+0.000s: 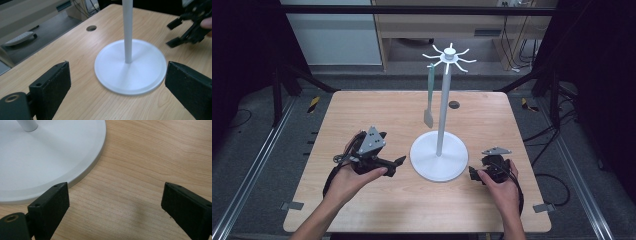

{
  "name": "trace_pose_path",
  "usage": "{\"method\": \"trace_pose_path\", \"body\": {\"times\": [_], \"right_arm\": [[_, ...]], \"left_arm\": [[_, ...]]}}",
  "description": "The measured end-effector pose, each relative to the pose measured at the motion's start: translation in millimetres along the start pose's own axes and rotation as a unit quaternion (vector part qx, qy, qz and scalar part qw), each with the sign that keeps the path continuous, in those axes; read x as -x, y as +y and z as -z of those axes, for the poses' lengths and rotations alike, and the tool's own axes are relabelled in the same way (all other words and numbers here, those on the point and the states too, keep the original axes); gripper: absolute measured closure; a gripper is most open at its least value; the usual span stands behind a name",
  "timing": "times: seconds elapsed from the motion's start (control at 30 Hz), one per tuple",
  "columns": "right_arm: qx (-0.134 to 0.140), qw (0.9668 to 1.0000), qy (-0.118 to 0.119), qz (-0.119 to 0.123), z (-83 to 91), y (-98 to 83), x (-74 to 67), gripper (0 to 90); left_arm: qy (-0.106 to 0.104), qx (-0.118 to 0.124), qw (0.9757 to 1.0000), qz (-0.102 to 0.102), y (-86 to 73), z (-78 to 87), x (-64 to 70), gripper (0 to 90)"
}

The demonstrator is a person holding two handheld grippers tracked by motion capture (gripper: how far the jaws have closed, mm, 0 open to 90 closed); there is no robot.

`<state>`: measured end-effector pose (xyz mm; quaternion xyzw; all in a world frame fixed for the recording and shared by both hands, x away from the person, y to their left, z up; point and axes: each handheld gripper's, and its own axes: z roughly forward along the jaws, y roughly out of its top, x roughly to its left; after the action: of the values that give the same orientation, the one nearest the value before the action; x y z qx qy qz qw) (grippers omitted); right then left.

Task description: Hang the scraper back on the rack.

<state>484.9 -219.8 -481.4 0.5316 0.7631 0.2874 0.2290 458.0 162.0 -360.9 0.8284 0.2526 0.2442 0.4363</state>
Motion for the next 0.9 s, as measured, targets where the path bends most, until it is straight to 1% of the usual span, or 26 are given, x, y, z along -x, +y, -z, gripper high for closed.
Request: {"method": "trace_pose_path", "body": {"times": [0.07,0.1,0.17,0.27,0.37,0.43,0.47,0.5,0.57,0.63,0.83,0.87,0.9], "right_arm": [[0.001,1.0000,0.000,-0.001,0.0,0.1,-0.4,8.2],[0.001,1.0000,0.000,-0.001,-0.1,0.0,-0.4,8.2],[-0.001,1.0000,-0.001,0.000,0.0,-0.2,-0.1,8.2],[-0.001,1.0000,-0.002,0.000,-0.2,-0.6,0.2,8.1],[-0.001,1.0000,-0.002,-0.001,-0.1,-0.5,0.2,8.2],[-0.001,1.0000,-0.003,0.000,-0.2,-0.6,0.2,8.2],[-0.002,1.0000,-0.003,0.000,-0.2,-0.6,0.2,8.2],[-0.002,1.0000,-0.003,-0.001,-0.3,-0.6,0.2,8.2],[-0.002,1.0000,-0.003,0.000,-0.4,-0.6,0.2,8.2],[-0.002,1.0000,-0.003,0.000,-0.3,-0.6,0.1,8.2],[-0.003,1.0000,-0.004,0.001,-0.5,-0.8,0.1,8.2],[-0.003,1.0000,-0.004,0.001,-0.6,-0.7,0.0,8.2],[-0.003,1.0000,-0.004,0.001,-0.7,-0.7,-0.1,8.2]], "left_arm": [[0.002,-0.010,0.9999,-0.002,-8.9,-1.8,-1.3,5.6],[0.002,-0.010,0.9999,0.003,-13.3,-3.0,-1.9,5.5],[0.002,-0.014,0.9999,0.007,-21.4,-4.6,-4.1,5.4],[0.014,-0.024,0.9996,0.007,-33.7,-7.0,-8.4,5.4],[0.015,-0.033,0.9992,0.018,-47.5,-8.8,-13.0,5.4],[0.024,-0.044,0.9986,0.016,-56.5,-9.7,-14.4,5.4],[0.026,-0.053,0.9982,0.013,-60.9,-9.7,-15.3,5.3],[0.025,-0.059,0.9978,0.017,-66.4,-10.1,-16.2,5.4],[0.025,-0.067,0.9973,0.016,-73.3,-9.7,-17.3,5.3],[0.030,-0.074,0.9967,0.014,-80.4,-8.7,-19.0,5.4],[0.043,-0.090,0.9947,0.023,-100.6,-4.0,-27.9,5.4],[0.044,-0.089,0.9947,0.027,-102.6,-3.4,-28.8,5.4],[0.045,-0.092,0.9944,0.026,-105.1,-2.2,-30.5,5.4]]}}
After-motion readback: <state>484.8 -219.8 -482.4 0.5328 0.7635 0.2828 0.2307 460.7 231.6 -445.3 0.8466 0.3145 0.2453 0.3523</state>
